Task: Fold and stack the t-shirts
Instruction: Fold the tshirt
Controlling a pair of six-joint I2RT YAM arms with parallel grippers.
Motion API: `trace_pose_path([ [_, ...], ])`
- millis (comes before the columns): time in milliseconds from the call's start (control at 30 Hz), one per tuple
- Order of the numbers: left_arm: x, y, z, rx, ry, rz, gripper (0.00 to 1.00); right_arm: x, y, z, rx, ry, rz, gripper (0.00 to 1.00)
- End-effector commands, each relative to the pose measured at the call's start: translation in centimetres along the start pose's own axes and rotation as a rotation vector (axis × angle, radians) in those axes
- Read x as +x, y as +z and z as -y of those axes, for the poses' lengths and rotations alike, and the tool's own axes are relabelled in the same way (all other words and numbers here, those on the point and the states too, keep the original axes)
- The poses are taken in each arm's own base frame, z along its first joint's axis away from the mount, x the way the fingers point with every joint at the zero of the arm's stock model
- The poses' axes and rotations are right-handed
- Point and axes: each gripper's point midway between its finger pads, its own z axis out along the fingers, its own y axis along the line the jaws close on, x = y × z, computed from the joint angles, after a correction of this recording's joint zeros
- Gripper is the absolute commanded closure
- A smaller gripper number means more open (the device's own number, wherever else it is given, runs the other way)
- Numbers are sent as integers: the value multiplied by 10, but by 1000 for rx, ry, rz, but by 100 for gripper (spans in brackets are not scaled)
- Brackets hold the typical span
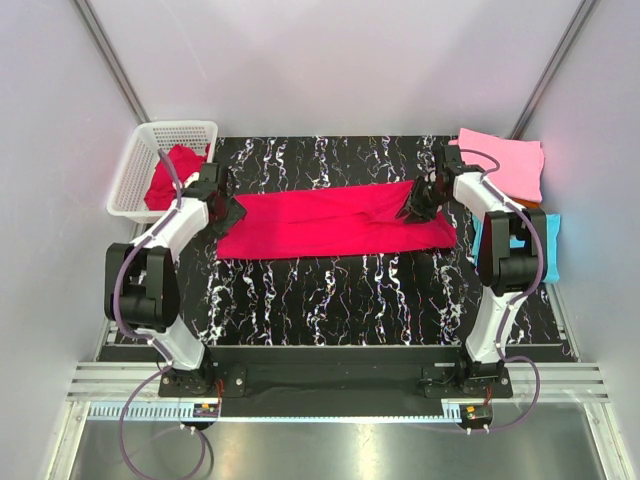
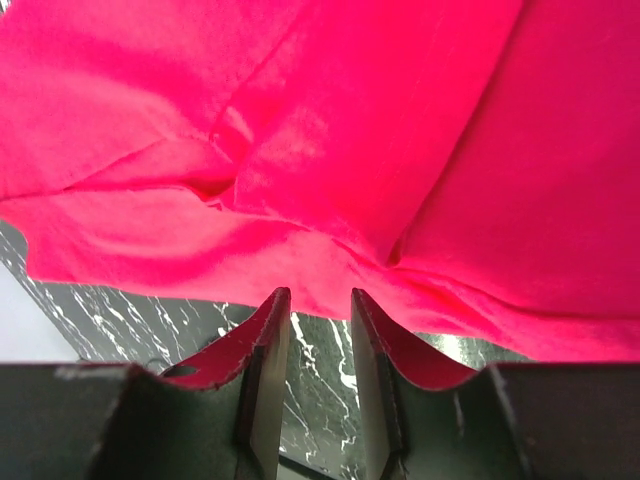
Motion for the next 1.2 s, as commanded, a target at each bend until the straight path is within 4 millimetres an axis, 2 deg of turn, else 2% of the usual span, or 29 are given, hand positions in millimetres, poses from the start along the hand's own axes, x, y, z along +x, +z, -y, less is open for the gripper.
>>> trace_pose_path([
  [0,-10,-20,12,77,14,33,41,-21,-8,-7,-10,-6,94,63],
  [267,-11,-26,11,87,34,36,41,-27,7,7,45,16,85,64],
  [500,-14,-28,11,83,47,48,41,-24,9,18,115,21,86,64],
  [700,-14,-26,13,85,54,41,41,-21,19,20,111,27,57,65],
  [800,-16,-27,15,87,61,44,41,-21,25,18,101,24,46,70],
  [900,-17,-28,14,86,64,49,41,-26,26,13,87,19,50,96],
  [933,-18,-29,14,85,67,50,41,-29,27,11,84,18,56,100],
  [1167,-20,-32,13,85,76,58,41,-48,19,-18,23,-22,103,100],
])
